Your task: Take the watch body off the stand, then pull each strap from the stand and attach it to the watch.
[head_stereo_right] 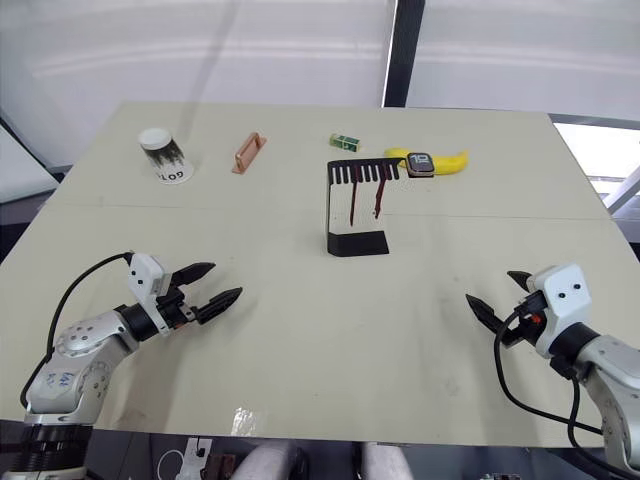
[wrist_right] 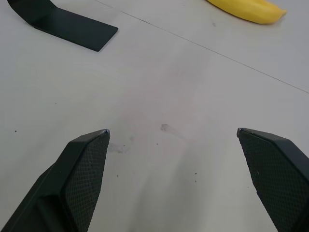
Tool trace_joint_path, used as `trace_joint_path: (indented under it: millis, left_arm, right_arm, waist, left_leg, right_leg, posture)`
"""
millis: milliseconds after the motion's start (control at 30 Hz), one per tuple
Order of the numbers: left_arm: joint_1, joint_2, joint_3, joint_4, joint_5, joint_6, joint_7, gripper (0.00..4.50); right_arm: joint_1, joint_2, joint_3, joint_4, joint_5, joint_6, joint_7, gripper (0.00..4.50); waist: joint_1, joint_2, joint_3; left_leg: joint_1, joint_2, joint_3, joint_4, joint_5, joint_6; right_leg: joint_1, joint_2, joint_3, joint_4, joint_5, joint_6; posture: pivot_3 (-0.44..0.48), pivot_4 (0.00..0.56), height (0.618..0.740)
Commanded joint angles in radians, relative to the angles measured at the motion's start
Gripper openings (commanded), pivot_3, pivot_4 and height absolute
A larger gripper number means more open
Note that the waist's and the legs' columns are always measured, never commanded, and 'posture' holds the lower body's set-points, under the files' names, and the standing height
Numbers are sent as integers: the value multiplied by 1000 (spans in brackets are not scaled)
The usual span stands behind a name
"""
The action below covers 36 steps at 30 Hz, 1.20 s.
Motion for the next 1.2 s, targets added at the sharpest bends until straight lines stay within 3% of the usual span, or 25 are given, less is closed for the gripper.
trace_joint_path:
  millis: [33, 600, 933, 1200]
  left_arm:
    - [-3, 9, 18, -27, -12, -6, -8, 4500]
    - [-36, 11, 13, -19, -8, -11, -13, 4500]
    - [-77, 40, -9, -60, -41, 25, -82, 4500]
    - [-167, 76, -27, -200, -144, 148, -128, 4500]
  right_arm:
    - [1, 2, -29, -35, 1, -2, -25, 4483]
    - [-11, 35, -18, -69, -40, 13, -108, 4483]
    - [8, 58, -17, -226, 11, 96, -125, 4483]
    - [-39, 50, -10, -435, 88, 250, -200, 4483]
  waist:
    - [0, 0, 0]
    - [0, 0, 0]
    - [0, 0, 0]
    - [-2, 0, 0]
  left_leg:
    - [0, 0, 0, 0, 0, 0]
    - [0, 0, 0, 0, 0, 0]
    - [0, 0, 0, 0, 0, 0]
    - [0, 0, 0, 0, 0, 0]
  right_leg:
    - [0, 0, 0, 0, 0, 0]
    - [0, 0, 0, 0, 0, 0]
    - [0, 0, 0, 0, 0, 0]
    - [0, 0, 0, 0, 0, 0]
  posture:
    - [0, 150, 740]
    - [0, 150, 740]
    - [0, 150, 740]
    - [0, 150, 740]
